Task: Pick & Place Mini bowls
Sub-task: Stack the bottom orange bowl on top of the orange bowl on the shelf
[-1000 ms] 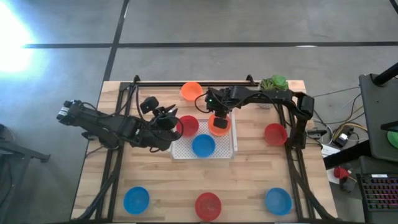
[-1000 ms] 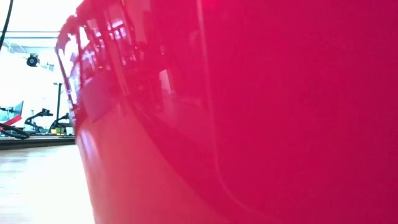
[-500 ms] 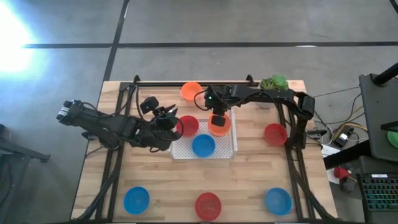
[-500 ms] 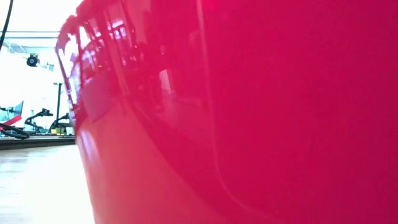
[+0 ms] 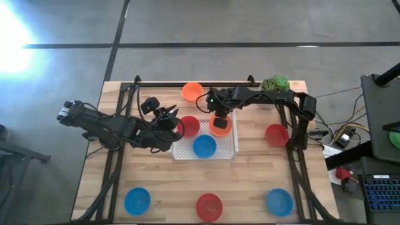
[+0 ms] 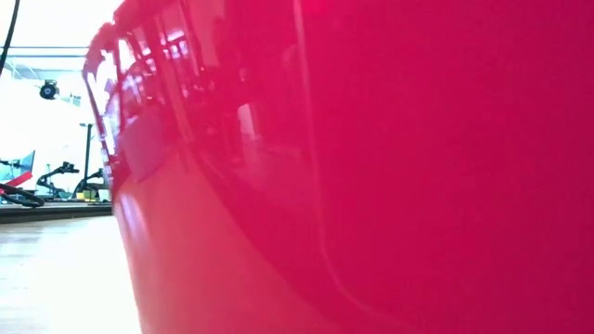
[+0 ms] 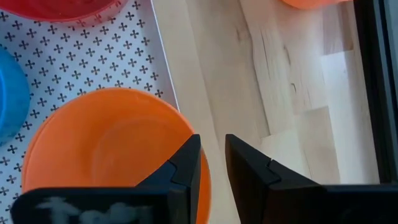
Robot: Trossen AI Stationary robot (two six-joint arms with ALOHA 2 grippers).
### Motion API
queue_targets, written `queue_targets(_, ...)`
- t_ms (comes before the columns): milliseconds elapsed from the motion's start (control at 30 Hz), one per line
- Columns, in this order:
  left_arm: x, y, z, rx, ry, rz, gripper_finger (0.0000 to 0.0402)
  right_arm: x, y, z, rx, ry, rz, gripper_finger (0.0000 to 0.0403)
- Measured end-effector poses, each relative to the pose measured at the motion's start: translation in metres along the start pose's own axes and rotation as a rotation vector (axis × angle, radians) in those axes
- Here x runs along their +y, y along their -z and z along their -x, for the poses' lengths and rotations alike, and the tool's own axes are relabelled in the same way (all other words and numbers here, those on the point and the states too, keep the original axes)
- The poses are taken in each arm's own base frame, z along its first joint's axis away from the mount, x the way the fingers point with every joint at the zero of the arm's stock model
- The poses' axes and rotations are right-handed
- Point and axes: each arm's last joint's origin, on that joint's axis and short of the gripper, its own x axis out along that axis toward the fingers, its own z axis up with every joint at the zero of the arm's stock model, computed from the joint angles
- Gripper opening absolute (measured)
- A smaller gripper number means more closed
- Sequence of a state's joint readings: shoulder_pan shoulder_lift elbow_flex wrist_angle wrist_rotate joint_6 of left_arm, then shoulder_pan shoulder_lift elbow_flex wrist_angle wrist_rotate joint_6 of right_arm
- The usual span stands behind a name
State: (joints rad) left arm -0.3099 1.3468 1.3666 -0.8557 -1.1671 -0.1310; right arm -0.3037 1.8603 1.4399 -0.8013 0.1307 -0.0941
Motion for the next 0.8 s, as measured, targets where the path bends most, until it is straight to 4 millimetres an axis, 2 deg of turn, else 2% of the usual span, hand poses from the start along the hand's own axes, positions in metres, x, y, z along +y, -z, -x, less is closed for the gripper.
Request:
queue_targets(467,-0.008,0.011,-0.004,0.018,-0.001,-0.037,0.0078,-0.001,0.001,0.009,0.057,-0.005,0.0,0.0065)
queue_targets(800,-0.007,0.009,-0.003,0.01,-0.002,-0.028,0.0078,-0.002,0.0,0.015,0.078,-0.004,0.004,0.0064)
